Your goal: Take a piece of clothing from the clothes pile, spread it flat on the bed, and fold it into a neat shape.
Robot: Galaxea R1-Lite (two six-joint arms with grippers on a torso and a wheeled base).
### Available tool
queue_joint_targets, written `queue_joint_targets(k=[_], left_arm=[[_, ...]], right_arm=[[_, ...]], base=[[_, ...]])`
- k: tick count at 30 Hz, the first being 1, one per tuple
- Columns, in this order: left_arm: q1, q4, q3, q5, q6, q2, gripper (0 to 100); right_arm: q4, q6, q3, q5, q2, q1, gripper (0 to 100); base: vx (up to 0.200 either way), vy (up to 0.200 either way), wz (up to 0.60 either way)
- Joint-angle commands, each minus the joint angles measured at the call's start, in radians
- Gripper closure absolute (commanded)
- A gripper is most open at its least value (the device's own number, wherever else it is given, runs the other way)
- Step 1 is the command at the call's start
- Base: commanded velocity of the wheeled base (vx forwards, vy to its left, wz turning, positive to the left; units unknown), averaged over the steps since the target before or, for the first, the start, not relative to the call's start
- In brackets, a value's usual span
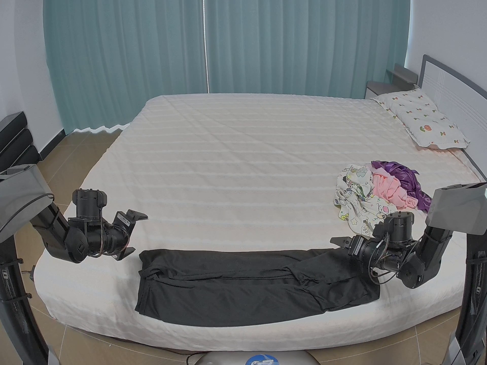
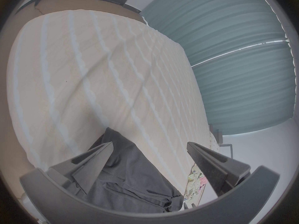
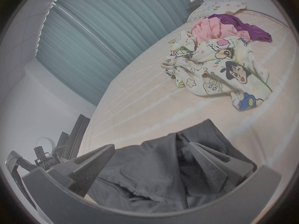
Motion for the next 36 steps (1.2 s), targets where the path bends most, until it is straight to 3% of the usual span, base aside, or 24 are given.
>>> queue_joint_targets(k=[1,7,22,23,28,36], left_arm=[[0.007,0.004,-0.018,0.045,0.132,0.055,0],[-0.030,0.101,-0.140,0.156,0.269,0.151,0],[-0.093,0.136,-0.199,0.216,0.281,0.223,0],[-0.094,0.135,-0.201,0.228,0.289,0.230,100],[-0.097,0.136,-0.196,0.303,0.296,0.242,100],[-0.094,0.132,-0.189,0.340,0.286,0.234,100]], right_arm=[[0.017,0.002,-0.075,-0.006,0.028,0.004,0],[0.016,0.002,-0.071,-0.043,0.032,0.002,0],[0.016,0.004,-0.071,-0.051,0.051,-0.016,0],[0.016,0.004,-0.074,-0.052,0.057,-0.016,0],[0.017,0.002,-0.089,-0.057,0.057,-0.021,0],[0.048,-0.012,-0.172,-0.058,0.074,-0.030,0]], base=[[0.000,0.000,0.00],[0.000,0.000,0.00],[0.000,0.000,0.00],[0.000,0.000,0.00],[0.000,0.000,0.00],[0.000,0.000,0.00]])
